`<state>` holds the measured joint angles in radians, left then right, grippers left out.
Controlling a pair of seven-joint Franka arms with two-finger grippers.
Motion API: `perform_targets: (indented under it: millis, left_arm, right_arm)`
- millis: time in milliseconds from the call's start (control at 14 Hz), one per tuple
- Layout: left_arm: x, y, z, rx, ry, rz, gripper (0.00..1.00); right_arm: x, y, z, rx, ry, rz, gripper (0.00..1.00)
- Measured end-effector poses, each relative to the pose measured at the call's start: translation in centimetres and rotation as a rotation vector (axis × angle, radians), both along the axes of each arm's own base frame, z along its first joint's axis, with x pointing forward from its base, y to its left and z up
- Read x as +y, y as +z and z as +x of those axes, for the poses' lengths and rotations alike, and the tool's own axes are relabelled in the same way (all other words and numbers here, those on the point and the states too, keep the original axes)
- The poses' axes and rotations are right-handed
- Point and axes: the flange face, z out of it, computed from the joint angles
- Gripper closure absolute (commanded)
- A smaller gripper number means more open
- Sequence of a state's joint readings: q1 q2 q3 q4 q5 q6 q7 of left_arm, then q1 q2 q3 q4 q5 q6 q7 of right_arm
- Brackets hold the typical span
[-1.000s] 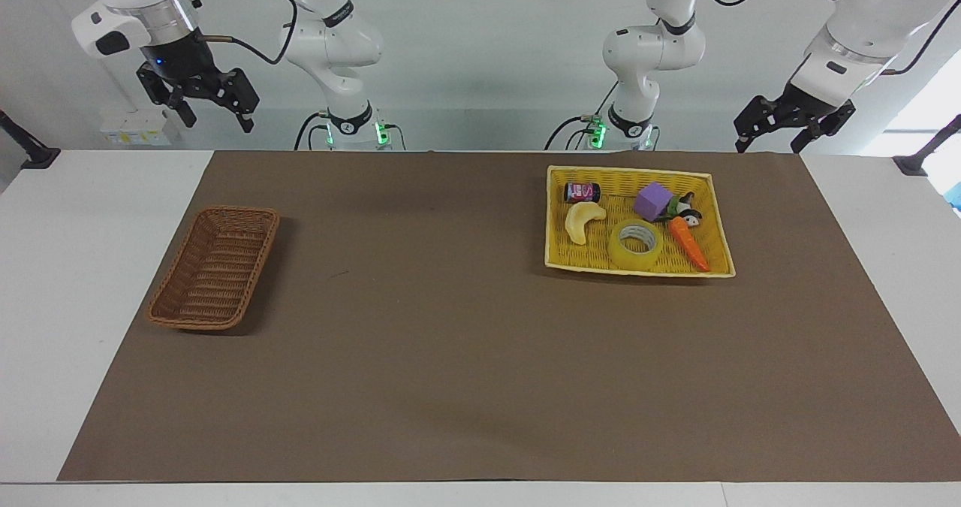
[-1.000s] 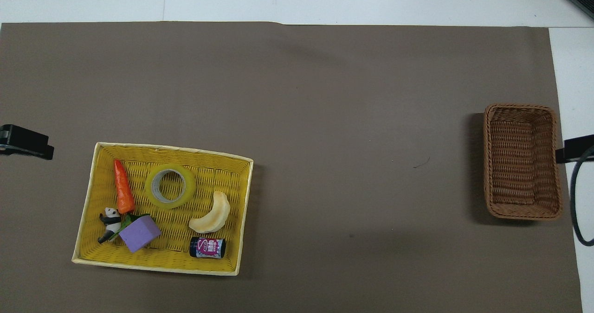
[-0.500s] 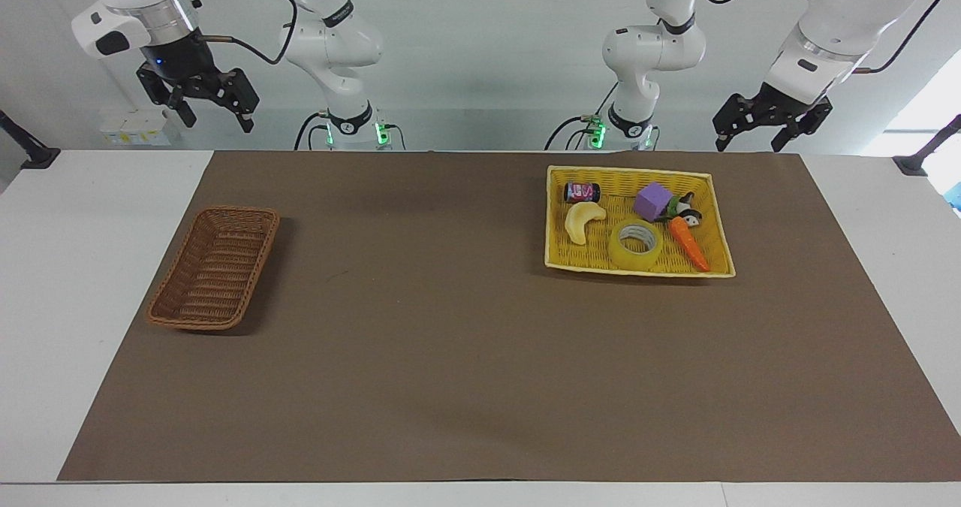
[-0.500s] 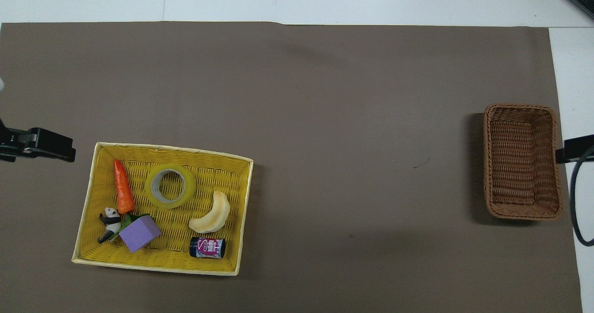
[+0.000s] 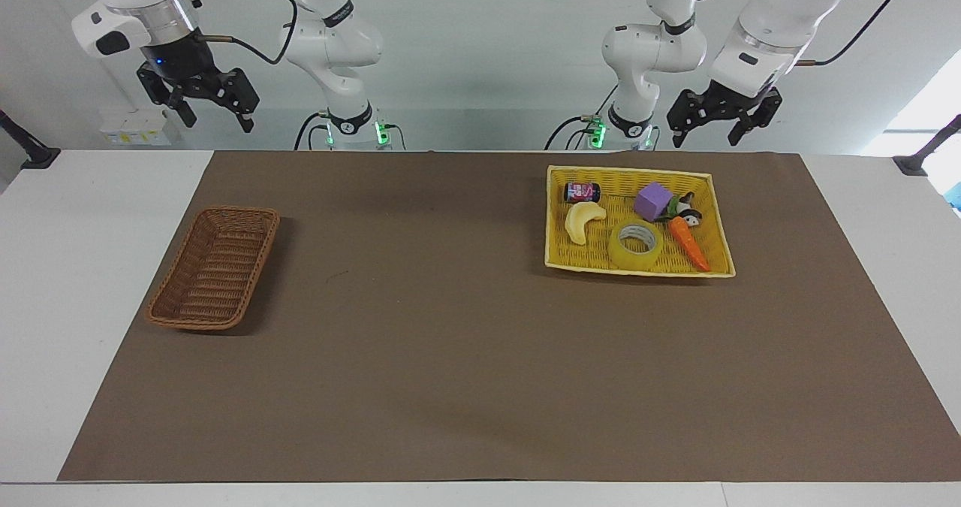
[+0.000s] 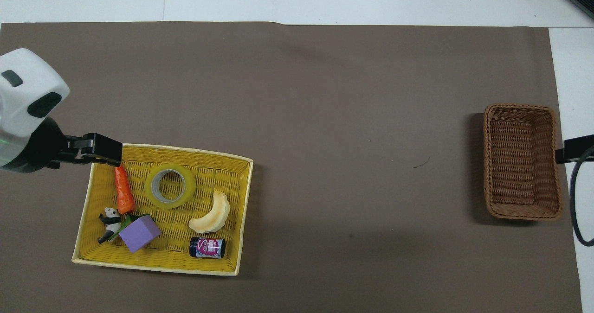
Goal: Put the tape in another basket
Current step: 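Move the left gripper over the yellow tray toward the tape roll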
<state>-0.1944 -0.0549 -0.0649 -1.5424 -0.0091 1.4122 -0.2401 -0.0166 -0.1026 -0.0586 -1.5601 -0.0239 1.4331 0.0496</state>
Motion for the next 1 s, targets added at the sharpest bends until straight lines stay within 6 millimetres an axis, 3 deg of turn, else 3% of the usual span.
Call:
perform_targets:
  millis: [214, 1000]
  left_arm:
    - [-1.4, 0.2, -0.6, -0.004, 0.002, 0.002, 0.00]
    - [0.2, -2.5, -1.8, 0.002, -0.043, 0.000, 0.00]
  right_arm:
    - [0.0, 0.0, 0.0, 0.000, 0.000, 0.000, 0.00]
    - [0.0, 0.0, 0.0, 0.000, 0.000, 0.000, 0.00]
